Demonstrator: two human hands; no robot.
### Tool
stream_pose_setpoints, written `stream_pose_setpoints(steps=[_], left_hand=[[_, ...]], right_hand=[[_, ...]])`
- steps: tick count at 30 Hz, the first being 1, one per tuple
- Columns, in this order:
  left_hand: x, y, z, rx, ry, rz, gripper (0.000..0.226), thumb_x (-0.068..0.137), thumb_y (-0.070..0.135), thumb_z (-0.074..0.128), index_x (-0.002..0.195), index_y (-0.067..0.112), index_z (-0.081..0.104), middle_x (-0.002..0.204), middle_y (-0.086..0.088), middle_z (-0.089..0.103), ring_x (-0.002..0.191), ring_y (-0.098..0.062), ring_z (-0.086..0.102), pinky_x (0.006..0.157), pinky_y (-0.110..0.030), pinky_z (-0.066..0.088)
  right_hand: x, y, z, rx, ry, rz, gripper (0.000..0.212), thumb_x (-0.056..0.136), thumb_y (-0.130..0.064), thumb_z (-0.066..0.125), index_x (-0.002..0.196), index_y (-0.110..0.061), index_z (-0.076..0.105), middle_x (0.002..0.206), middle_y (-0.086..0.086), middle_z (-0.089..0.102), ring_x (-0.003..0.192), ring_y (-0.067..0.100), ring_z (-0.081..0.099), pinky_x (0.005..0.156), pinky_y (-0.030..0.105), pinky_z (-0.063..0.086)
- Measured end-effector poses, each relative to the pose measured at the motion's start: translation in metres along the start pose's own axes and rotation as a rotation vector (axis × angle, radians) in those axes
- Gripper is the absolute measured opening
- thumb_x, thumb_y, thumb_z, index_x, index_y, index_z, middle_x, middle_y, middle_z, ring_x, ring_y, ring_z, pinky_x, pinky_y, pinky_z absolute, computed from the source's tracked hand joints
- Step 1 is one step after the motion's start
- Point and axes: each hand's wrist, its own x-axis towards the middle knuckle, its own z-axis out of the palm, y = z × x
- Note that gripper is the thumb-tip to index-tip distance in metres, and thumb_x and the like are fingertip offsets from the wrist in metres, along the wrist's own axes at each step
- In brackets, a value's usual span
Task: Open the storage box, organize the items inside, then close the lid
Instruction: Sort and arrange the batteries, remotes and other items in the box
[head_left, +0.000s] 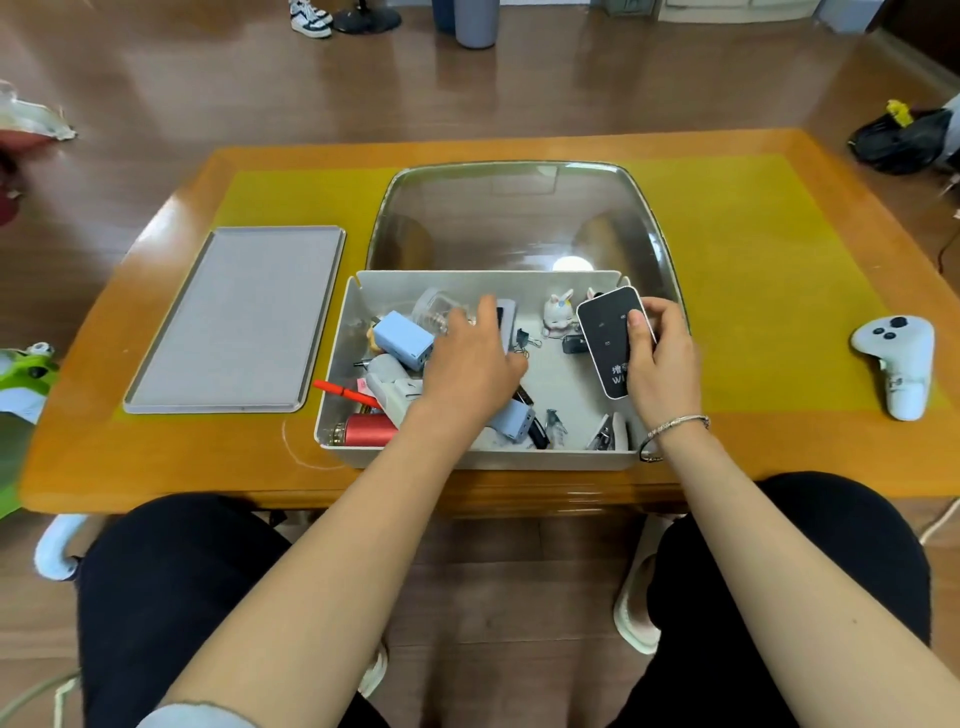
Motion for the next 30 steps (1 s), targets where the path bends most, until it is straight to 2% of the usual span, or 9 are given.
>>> stream_pose_setpoints(steps=[2, 4, 7, 10, 14, 17, 21, 25, 30], left_hand=[[-0.009, -0.009, -0.004, 0.187, -0.031, -0.048, 0.048, 0.093, 0.03, 0.05, 0.137, 0.02, 0.035, 0.135, -0.019, 0.035, 0.111, -0.039, 0.047, 0.081, -0.04, 0.04], [-0.017, -0.012, -0.003, 0.418, -0.026, -0.063, 0.038, 0.092, 0.028, 0.05, 0.129, 0.018, 0.046, 0.139, -0.015, 0.032, 0.12, -0.035, 0.039, 0.091, -0.04, 0.036], [-0.019, -0.009, 0.001, 0.504, 0.012, -0.041, 0.039, 0.089, 0.025, 0.052, 0.126, 0.014, 0.05, 0.141, -0.013, 0.031, 0.125, -0.033, 0.032, 0.1, -0.042, 0.029], [-0.012, 0.002, 0.008, 0.441, 0.014, 0.174, 0.043, 0.091, 0.03, 0.051, 0.131, 0.015, 0.048, 0.146, -0.01, 0.032, 0.131, -0.032, 0.029, 0.105, -0.047, 0.024], [-0.001, 0.018, 0.026, 0.319, -0.363, 0.538, 0.048, 0.095, 0.043, 0.049, 0.141, 0.029, 0.041, 0.15, -0.004, 0.036, 0.139, -0.026, 0.028, 0.113, -0.051, 0.017], [0.005, 0.03, 0.043, 0.371, -0.457, 0.67, 0.051, 0.093, 0.05, 0.052, 0.141, 0.034, 0.042, 0.145, -0.002, 0.042, 0.133, -0.027, 0.037, 0.11, -0.05, 0.026], [0.014, 0.04, 0.05, 0.354, -0.523, 0.699, 0.05, 0.09, 0.045, 0.058, 0.138, 0.039, 0.045, 0.136, -0.002, 0.049, 0.123, -0.028, 0.046, 0.101, -0.046, 0.034], [0.017, 0.032, 0.051, 0.388, -0.484, 0.716, 0.049, 0.087, 0.045, 0.061, 0.132, 0.031, 0.048, 0.129, -0.004, 0.051, 0.117, -0.029, 0.049, 0.099, -0.045, 0.036], [0.014, 0.018, 0.055, 0.343, -0.395, 0.688, 0.041, 0.086, 0.049, 0.061, 0.11, 0.02, 0.046, 0.112, -0.004, 0.059, 0.106, -0.028, 0.052, 0.091, -0.043, 0.034]], right_hand=[[0.001, 0.0, 0.0, 0.021, 0.001, 0.006, 0.025, 0.099, -0.026, 0.043, 0.114, -0.009, 0.053, 0.094, -0.007, 0.057, 0.082, 0.011, 0.055, 0.066, 0.023, 0.04], [0.001, 0.001, 0.0, 0.034, 0.009, 0.006, 0.024, 0.099, -0.026, 0.043, 0.114, -0.009, 0.053, 0.092, -0.007, 0.058, 0.081, 0.012, 0.054, 0.065, 0.022, 0.037], [0.0, 0.001, 0.0, 0.036, 0.008, 0.001, 0.025, 0.099, -0.026, 0.043, 0.114, -0.009, 0.053, 0.09, -0.008, 0.058, 0.08, 0.012, 0.054, 0.066, 0.024, 0.039], [0.0, 0.001, -0.001, 0.038, 0.011, -0.001, 0.025, 0.099, -0.025, 0.043, 0.114, -0.008, 0.054, 0.09, -0.007, 0.058, 0.079, 0.013, 0.054, 0.066, 0.026, 0.04], [0.001, 0.001, -0.001, 0.045, 0.017, -0.007, 0.026, 0.099, -0.025, 0.042, 0.114, -0.007, 0.053, 0.094, -0.004, 0.059, 0.081, 0.014, 0.055, 0.065, 0.021, 0.04], [0.001, 0.001, 0.0, 0.031, 0.022, -0.018, 0.026, 0.099, -0.024, 0.043, 0.114, -0.006, 0.053, 0.094, -0.004, 0.058, 0.077, 0.01, 0.054, 0.058, 0.007, 0.035], [0.002, 0.002, 0.001, 0.021, 0.01, -0.018, 0.026, 0.099, -0.024, 0.043, 0.114, -0.006, 0.053, 0.096, -0.005, 0.058, 0.082, 0.011, 0.055, 0.058, 0.005, 0.035], [0.003, 0.002, 0.001, 0.01, 0.009, -0.006, 0.027, 0.099, -0.026, 0.042, 0.115, -0.007, 0.052, 0.099, -0.002, 0.06, 0.083, 0.011, 0.055, 0.058, 0.001, 0.037], [0.002, 0.004, 0.002, -0.006, 0.008, -0.012, 0.028, 0.099, -0.026, 0.042, 0.116, -0.006, 0.052, 0.103, 0.005, 0.063, 0.085, 0.012, 0.055, 0.057, -0.001, 0.036]])
